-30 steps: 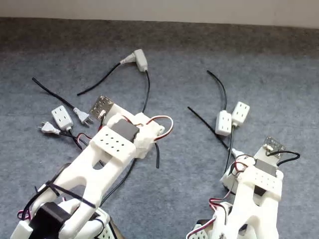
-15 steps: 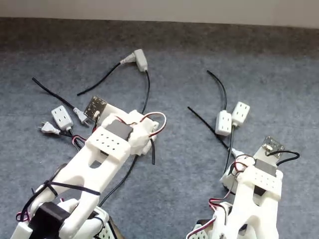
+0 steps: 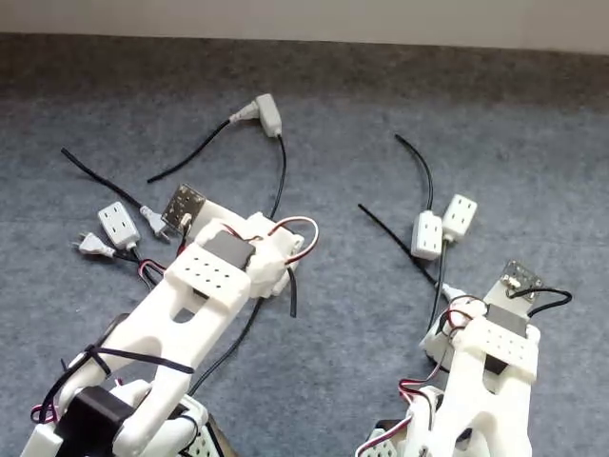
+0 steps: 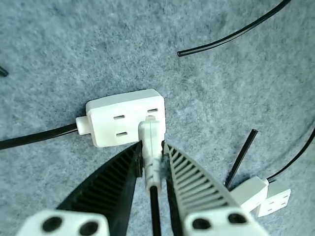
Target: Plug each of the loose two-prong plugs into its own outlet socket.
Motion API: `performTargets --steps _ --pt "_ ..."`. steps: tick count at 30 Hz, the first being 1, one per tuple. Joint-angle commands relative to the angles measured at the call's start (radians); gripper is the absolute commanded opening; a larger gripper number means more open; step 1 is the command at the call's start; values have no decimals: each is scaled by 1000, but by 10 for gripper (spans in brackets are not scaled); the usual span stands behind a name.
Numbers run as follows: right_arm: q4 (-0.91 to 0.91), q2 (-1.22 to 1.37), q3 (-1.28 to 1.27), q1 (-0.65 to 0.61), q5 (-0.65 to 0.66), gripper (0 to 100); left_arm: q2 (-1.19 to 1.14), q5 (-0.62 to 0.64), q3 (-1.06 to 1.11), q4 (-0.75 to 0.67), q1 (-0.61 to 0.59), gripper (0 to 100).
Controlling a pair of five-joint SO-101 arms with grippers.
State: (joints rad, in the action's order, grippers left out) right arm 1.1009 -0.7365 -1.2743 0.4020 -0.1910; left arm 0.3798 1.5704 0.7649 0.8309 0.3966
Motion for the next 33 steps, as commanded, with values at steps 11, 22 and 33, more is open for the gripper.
performTargets --steps 11,22,33 --pt "-15 2 2 -5 -12 8 -119 0 -68 -55 -13 7" --pt "-15 2 2 -5 -11 8 -125 -69 -79 94 -15 7" --pt "-15 2 2 -5 -11 8 -133 -282 -61 265 -177 7"
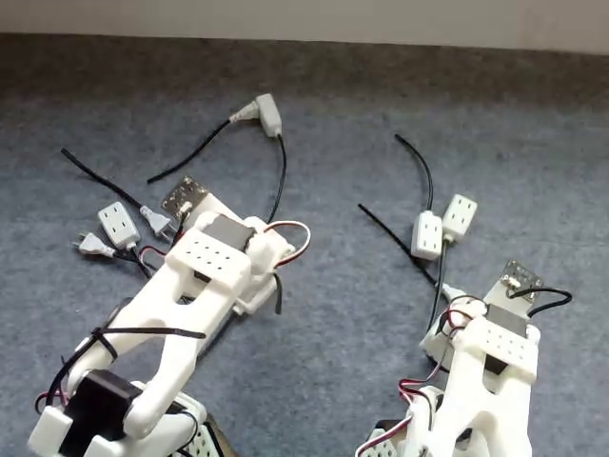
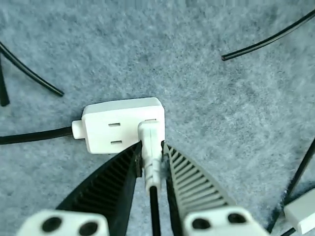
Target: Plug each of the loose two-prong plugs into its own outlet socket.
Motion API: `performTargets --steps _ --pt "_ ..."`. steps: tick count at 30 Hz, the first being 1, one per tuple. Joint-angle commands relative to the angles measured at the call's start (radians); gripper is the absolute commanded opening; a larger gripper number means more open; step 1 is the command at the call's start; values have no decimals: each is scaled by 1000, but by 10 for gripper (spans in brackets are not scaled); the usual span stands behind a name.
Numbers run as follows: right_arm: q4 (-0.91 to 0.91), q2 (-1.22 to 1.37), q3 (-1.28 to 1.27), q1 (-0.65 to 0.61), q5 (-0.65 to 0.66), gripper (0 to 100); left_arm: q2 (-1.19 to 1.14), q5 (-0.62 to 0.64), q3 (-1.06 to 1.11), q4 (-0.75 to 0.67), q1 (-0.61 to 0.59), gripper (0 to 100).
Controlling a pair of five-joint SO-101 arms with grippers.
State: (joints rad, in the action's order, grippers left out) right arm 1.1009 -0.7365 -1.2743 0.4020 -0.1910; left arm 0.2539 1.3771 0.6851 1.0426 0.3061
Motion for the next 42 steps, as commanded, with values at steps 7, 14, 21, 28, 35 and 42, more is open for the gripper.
performTargets --steps 7,14,21,28,35,42 --pt "-15 2 2 -7 -11 8 -7 -204 68 58 -137 7" --pt "-15 2 2 -7 -8 8 -8 -324 113 57 -137 7" --pt "-15 2 2 -7 -6 8 -8 -589 189 57 -143 8" --pt "-15 2 2 -7 -6 8 1 -965 157 63 -143 8" --pt "-15 2 2 -7 -6 8 1 -1453 154 61 -145 8" --pt "-15 2 2 -7 -5 8 2 -1510 133 120 -147 106"
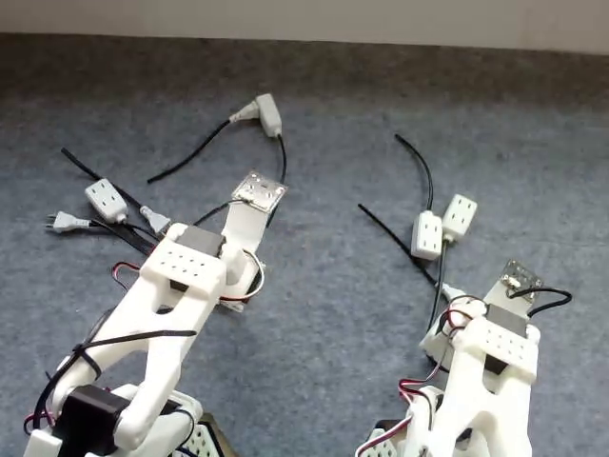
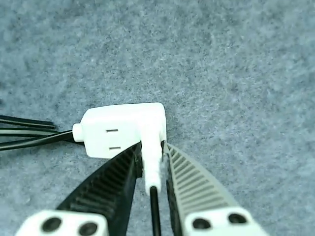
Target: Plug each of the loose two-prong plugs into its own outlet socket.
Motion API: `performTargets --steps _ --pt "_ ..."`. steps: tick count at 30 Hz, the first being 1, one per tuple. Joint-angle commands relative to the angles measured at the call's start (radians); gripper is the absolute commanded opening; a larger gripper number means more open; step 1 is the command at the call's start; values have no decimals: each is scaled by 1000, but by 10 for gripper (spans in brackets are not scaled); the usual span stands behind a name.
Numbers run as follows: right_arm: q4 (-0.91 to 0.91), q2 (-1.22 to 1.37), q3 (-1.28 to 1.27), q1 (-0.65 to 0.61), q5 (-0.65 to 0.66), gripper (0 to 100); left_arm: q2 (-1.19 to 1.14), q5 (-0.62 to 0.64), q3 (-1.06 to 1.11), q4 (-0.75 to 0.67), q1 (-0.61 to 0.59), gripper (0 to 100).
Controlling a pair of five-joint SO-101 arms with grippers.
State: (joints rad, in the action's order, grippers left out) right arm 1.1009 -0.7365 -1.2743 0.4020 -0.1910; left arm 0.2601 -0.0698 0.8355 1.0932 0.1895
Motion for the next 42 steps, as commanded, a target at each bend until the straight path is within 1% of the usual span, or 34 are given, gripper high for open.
performTargets --steps 1,4,6,9,11,14,16,20,23,26,28,33,35,38,42 --pt "-15 2 2 -7 -5 8 -4 -101 -41 107 -30 133" --pt "-15 4 1 -7 -5 8 -4 -227 -145 232 -30 194" --pt "-15 4 1 -7 -5 8 -4 -298 -232 311 -30 217" --pt "-15 4 1 -7 -5 8 -5 -399 -374 399 -59 225" --pt "-15 4 1 -7 -5 8 -5 -489 -461 430 -88 225" --pt "-15 4 1 -7 -5 8 -5 -620 -556 442 -136 226" --pt "-15 4 1 -7 -5 8 -12 -740 -579 442 -166 226" --pt "-15 4 1 -7 -5 8 -13 -1043 -565 448 -209 225" --pt "-15 4 1 -7 -5 8 -7 -1258 -519 442 -219 225" --pt "-15 4 1 -7 -5 8 -15 -1416 -499 439 -214 225" --pt "-15 4 1 -7 -5 8 -15 -1479 -498 442 -209 225" --pt "-15 4 1 -5 -5 8 -16 -1583 -433 437 -159 225" --pt "-15 4 1 -5 -5 8 -16 -1596 -390 416 -120 225" --pt "-15 4 1 -5 -5 8 -16 -1596 -311 344 -71 225" --pt "-15 4 1 -5 -5 8 -16 -1596 -214 239 -53 225"
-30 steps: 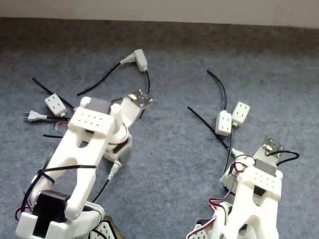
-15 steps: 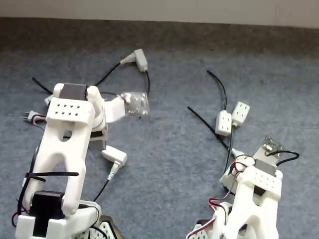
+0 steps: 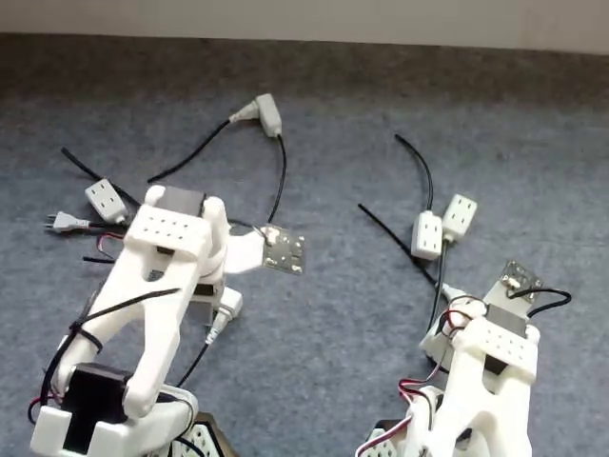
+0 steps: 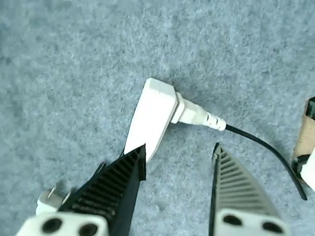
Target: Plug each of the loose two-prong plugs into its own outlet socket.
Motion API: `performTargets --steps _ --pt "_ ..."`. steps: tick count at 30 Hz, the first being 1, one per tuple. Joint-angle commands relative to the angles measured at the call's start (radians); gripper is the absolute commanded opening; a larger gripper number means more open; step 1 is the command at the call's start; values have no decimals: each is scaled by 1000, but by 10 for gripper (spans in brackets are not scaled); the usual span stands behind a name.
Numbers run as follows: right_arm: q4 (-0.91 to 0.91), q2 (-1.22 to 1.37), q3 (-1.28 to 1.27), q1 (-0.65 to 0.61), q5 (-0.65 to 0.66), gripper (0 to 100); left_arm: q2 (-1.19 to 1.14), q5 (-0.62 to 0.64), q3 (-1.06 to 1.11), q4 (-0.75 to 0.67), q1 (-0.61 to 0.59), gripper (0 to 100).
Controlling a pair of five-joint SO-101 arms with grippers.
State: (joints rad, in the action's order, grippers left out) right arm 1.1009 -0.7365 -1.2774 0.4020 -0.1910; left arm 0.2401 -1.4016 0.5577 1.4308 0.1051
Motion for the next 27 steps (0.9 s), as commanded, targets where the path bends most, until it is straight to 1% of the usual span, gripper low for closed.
performTargets --steps 1,7,10,15,20,24,27 --pt "-15 4 4 -5 -5 8 4 -264 82 -129 31 225" --pt "-15 4 4 -5 -5 8 4 -262 217 -359 24 224" --pt "-15 4 4 -4 -5 8 4 -261 259 -453 22 224" --pt "-15 4 4 -4 -5 8 13 -261 257 -470 18 224" --pt "-15 4 4 -4 -5 8 4 -264 231 -477 -41 224" --pt "-15 4 4 -4 -5 8 -1 -264 240 -539 -58 224" --pt "-15 4 4 -4 -5 8 -62 -265 219 -554 -61 224"
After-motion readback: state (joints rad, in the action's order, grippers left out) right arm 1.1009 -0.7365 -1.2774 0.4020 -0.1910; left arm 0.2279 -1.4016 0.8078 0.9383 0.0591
